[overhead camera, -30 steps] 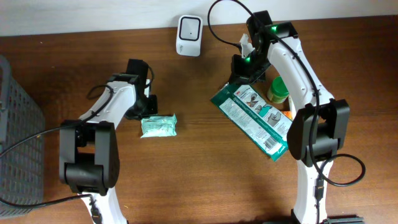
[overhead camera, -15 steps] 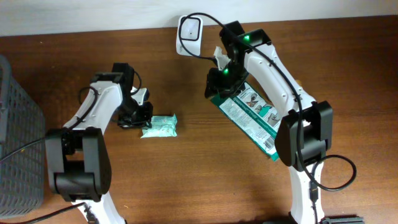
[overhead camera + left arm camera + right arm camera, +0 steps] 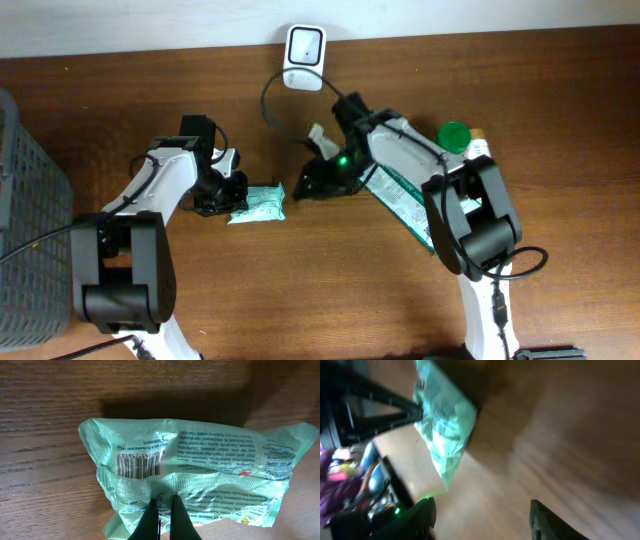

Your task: Scan the item barcode

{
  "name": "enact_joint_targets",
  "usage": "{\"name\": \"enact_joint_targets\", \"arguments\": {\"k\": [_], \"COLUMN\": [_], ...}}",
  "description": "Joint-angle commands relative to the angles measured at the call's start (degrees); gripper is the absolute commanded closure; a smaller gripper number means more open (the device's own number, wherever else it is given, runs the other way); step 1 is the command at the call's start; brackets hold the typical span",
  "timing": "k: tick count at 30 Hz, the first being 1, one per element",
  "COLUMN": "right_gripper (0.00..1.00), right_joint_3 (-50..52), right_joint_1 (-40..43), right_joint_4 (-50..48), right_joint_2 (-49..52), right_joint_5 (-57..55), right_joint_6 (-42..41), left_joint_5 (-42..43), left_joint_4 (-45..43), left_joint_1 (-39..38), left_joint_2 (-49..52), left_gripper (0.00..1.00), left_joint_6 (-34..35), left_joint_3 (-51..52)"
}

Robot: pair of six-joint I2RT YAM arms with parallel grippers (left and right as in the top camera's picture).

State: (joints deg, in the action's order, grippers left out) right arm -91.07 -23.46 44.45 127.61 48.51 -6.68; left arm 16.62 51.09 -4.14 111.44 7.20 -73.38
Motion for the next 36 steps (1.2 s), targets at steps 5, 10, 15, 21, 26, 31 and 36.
{"name": "enact_joint_targets", "arguments": {"k": [5, 10, 15, 21, 26, 31, 36], "right_gripper": [0.47, 0.54, 0.68, 0.92, 0.95, 0.95, 0.96], "right_joint_3": [11.6, 11.6, 11.6, 11.5, 11.3, 11.3, 11.3], "right_joint_1": [-4.8, -9.7, -11.4, -11.0, -6.7, 2.3, 9.9], "right_joint_4": [-24.4, -31.3, -36.2, -36.2, -30.6, -13.4, -2.8], "right_joint_2": [-0.5, 0.7, 2.8, 2.4, -5.3, -23.1, -36.4], "right_joint_5": [-0.1, -5.9, -5.5, -4.6, -4.2, -4.1, -2.2], "right_joint_6": [-26.7, -39.2, -41.2, -34.8, -23.7, -6.9, -2.3], "left_joint_5": [-1.4, -1.3, -1.4, -1.3, -1.4, -1.4, -5.8], "left_joint_4": [-1.2, -1.2, -1.2, 0.1, 10.3, 10.9, 10.4], "left_joint_1": [0.4, 0.3, 0.3, 0.3, 2.4, 9.1, 12.9], "left_joint_2": [2.1, 2.1, 2.1, 1.6, -3.9, -6.0, -6.0], "left_gripper": [1.0, 1.0, 1.0, 1.0, 0.76, 0.51, 0.02], "left_joint_6": [1.1, 1.1, 1.1, -1.4, -3.0, -3.0, -6.5], "left_joint_3": [1.8, 1.8, 1.8, -1.0, -19.0, -25.3, -25.3]}}
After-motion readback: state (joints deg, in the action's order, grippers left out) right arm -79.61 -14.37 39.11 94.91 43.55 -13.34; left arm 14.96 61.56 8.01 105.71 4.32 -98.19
